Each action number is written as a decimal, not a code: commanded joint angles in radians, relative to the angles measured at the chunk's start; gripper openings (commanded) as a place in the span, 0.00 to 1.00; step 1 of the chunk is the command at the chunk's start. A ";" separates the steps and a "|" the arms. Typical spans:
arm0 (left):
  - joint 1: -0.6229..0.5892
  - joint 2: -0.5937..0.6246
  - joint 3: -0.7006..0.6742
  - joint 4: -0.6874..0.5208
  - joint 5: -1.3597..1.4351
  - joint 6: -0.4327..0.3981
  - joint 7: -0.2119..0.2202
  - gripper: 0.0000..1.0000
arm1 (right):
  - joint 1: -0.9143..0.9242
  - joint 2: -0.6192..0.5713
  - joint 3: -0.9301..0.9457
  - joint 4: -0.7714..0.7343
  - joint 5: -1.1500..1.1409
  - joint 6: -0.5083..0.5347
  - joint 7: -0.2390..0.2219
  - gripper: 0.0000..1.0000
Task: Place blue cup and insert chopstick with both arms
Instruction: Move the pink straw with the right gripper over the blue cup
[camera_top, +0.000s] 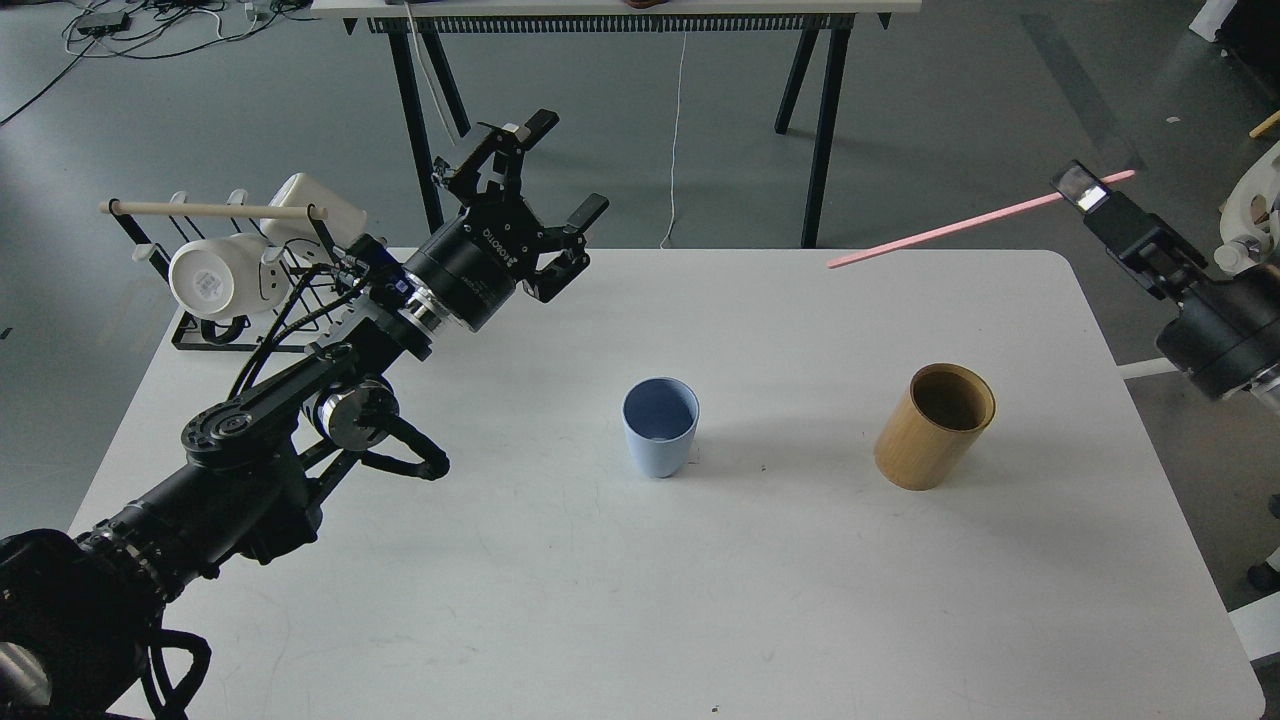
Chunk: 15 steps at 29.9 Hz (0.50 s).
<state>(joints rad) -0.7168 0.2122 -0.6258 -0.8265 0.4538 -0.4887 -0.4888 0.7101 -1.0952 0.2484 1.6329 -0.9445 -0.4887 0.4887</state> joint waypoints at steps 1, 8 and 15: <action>0.007 -0.004 0.000 0.026 -0.001 0.000 0.000 0.97 | 0.070 0.110 -0.124 -0.074 -0.030 0.000 0.000 0.00; 0.016 -0.004 0.000 0.027 -0.001 0.000 0.000 0.97 | 0.150 0.222 -0.274 -0.136 -0.028 0.000 0.000 0.00; 0.027 -0.005 0.000 0.029 -0.001 0.000 0.000 0.97 | 0.189 0.252 -0.276 -0.151 -0.019 0.000 0.000 0.00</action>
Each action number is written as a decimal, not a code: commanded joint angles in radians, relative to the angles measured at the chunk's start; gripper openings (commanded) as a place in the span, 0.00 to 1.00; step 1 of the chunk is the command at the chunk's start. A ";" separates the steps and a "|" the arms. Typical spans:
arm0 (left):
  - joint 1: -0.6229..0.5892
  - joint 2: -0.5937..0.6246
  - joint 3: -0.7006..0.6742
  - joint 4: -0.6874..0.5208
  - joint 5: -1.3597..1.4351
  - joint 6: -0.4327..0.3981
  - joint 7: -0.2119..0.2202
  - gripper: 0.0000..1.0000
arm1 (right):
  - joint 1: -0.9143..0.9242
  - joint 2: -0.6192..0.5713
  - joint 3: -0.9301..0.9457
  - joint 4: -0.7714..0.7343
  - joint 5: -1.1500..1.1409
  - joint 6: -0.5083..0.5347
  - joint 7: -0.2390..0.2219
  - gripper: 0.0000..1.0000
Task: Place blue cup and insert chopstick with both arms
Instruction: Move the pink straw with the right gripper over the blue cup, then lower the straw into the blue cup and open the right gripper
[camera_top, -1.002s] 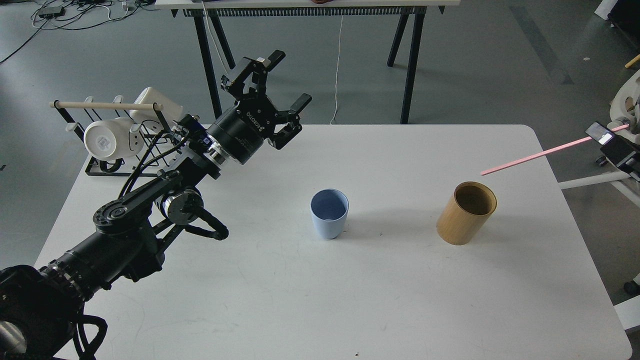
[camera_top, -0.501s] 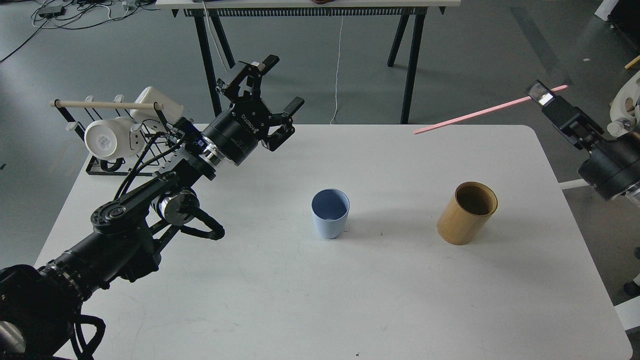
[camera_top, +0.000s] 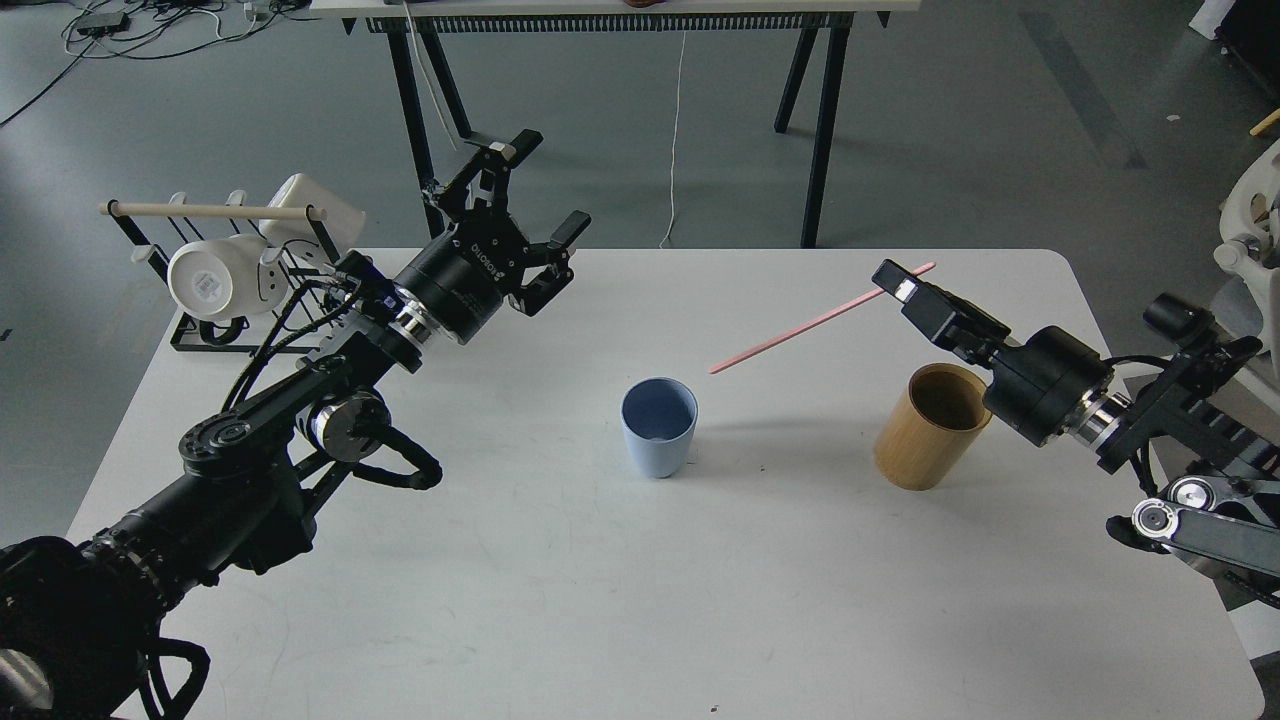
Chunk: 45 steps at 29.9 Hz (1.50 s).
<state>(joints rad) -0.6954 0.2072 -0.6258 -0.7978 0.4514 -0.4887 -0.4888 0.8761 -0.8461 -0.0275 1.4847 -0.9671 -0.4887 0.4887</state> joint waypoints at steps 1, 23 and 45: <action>0.007 0.000 0.000 0.000 0.000 0.000 0.000 0.97 | 0.035 0.001 -0.002 -0.004 0.004 0.000 0.000 0.00; 0.030 0.000 0.001 0.002 0.000 0.000 0.000 0.97 | 0.406 0.107 -0.330 -0.067 -0.205 0.000 0.000 0.00; 0.059 0.003 -0.003 0.002 0.000 0.000 0.000 0.97 | 0.394 0.329 -0.431 -0.234 -0.191 0.000 0.000 0.29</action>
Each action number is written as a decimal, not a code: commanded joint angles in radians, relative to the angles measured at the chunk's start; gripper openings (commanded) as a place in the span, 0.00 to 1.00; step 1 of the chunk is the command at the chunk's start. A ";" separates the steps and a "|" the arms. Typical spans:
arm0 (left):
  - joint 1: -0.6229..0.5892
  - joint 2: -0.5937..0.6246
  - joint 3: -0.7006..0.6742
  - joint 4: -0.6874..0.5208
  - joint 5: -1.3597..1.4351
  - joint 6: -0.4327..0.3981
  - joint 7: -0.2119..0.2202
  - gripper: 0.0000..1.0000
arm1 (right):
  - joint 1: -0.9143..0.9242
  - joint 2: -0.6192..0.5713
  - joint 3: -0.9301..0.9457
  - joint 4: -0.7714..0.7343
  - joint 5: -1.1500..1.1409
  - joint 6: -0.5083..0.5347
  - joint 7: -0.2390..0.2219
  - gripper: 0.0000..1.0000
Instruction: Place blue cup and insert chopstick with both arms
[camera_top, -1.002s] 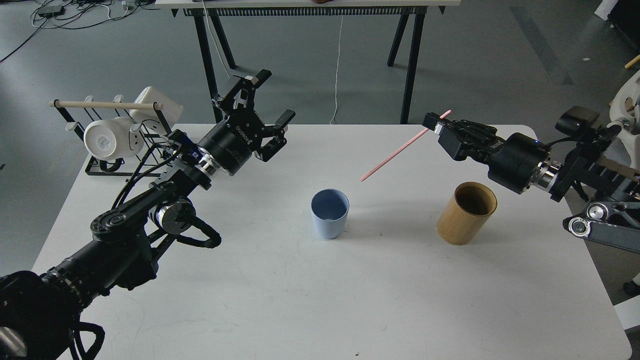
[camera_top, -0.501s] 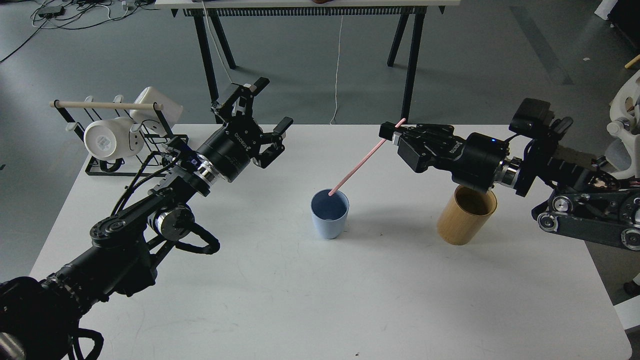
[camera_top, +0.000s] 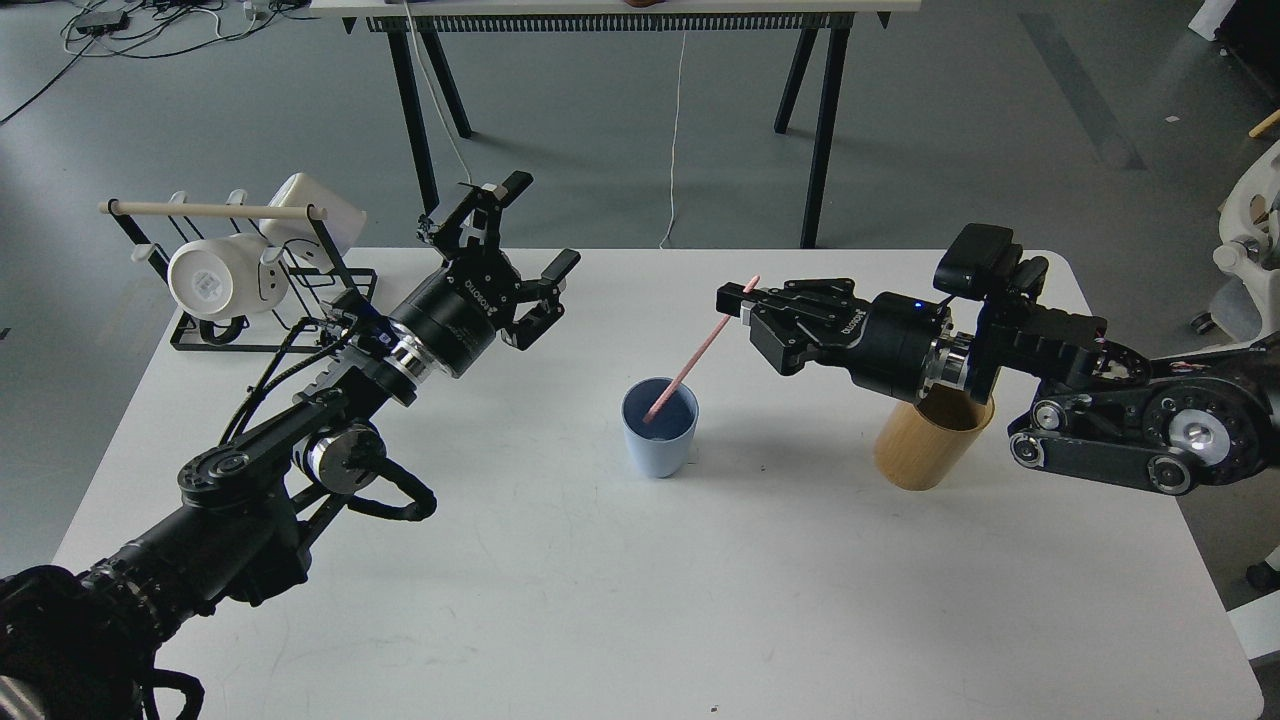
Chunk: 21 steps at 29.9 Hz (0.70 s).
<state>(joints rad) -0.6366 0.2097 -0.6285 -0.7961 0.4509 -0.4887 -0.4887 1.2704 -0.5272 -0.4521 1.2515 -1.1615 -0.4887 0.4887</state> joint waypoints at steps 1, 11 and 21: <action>0.000 0.001 0.000 0.000 0.000 0.000 0.000 0.97 | 0.000 0.010 -0.007 -0.001 0.003 0.000 0.000 0.35; -0.003 -0.001 0.000 0.000 0.000 0.000 0.000 0.97 | 0.009 -0.010 0.024 0.034 0.106 0.000 0.000 0.91; -0.015 -0.004 -0.010 -0.002 -0.001 0.000 0.000 0.97 | -0.049 -0.135 0.314 0.141 0.443 0.000 0.000 0.94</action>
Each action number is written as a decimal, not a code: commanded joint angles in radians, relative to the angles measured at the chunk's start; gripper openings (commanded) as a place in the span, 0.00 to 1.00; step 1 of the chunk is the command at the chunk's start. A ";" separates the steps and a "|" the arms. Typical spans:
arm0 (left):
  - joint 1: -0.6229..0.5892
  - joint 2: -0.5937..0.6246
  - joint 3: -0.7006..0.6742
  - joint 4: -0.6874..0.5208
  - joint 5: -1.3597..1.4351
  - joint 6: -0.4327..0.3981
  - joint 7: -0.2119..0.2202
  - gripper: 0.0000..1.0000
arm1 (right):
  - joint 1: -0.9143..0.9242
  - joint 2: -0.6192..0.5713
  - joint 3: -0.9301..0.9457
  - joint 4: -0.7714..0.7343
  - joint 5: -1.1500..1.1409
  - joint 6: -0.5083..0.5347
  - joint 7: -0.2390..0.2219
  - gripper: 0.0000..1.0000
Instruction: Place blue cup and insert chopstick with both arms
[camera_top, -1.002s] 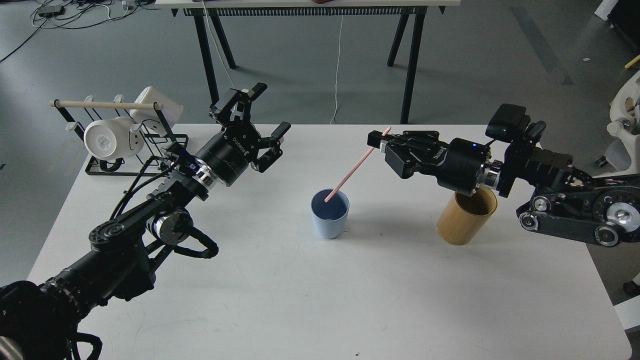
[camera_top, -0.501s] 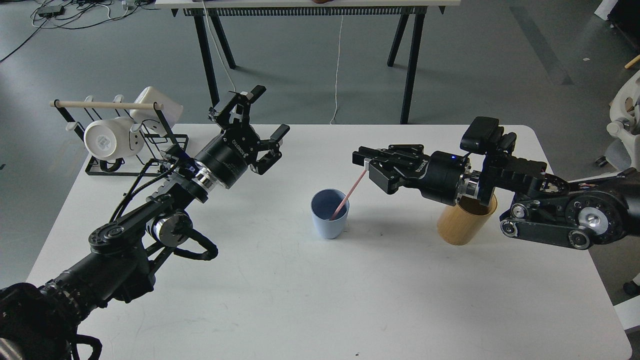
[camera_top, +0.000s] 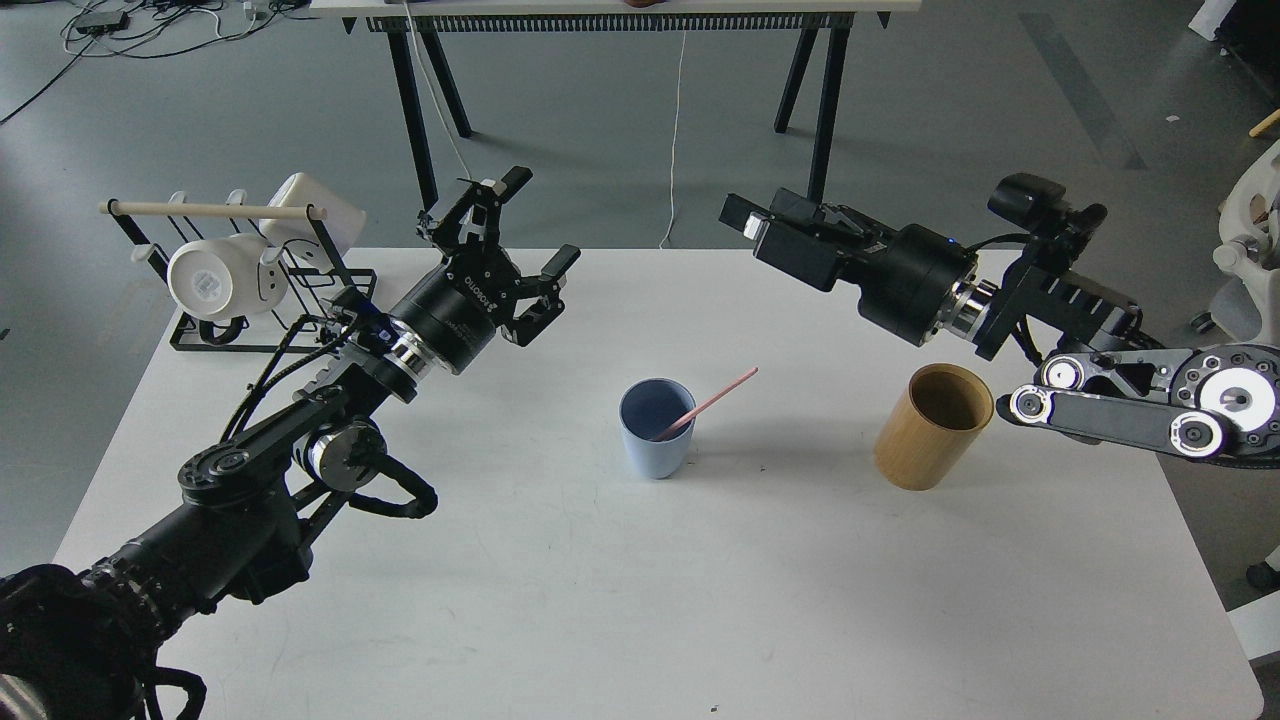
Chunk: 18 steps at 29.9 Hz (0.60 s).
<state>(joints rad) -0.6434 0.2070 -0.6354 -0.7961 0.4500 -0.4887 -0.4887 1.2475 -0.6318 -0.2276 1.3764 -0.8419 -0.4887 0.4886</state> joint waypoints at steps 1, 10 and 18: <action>-0.012 -0.001 -0.004 -0.002 -0.001 0.000 0.000 0.97 | -0.042 -0.037 0.123 0.016 0.179 0.000 0.000 0.94; -0.071 0.060 -0.033 -0.011 -0.008 0.000 0.000 0.97 | -0.301 -0.039 0.581 0.078 0.555 0.216 0.000 0.94; -0.093 0.133 -0.035 -0.011 -0.048 0.000 0.000 0.97 | -0.526 -0.039 0.786 0.003 0.667 0.839 0.000 0.95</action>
<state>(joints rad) -0.7349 0.3167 -0.6696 -0.8065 0.4227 -0.4887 -0.4887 0.7894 -0.6652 0.5118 1.4088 -0.1894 0.1402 0.4885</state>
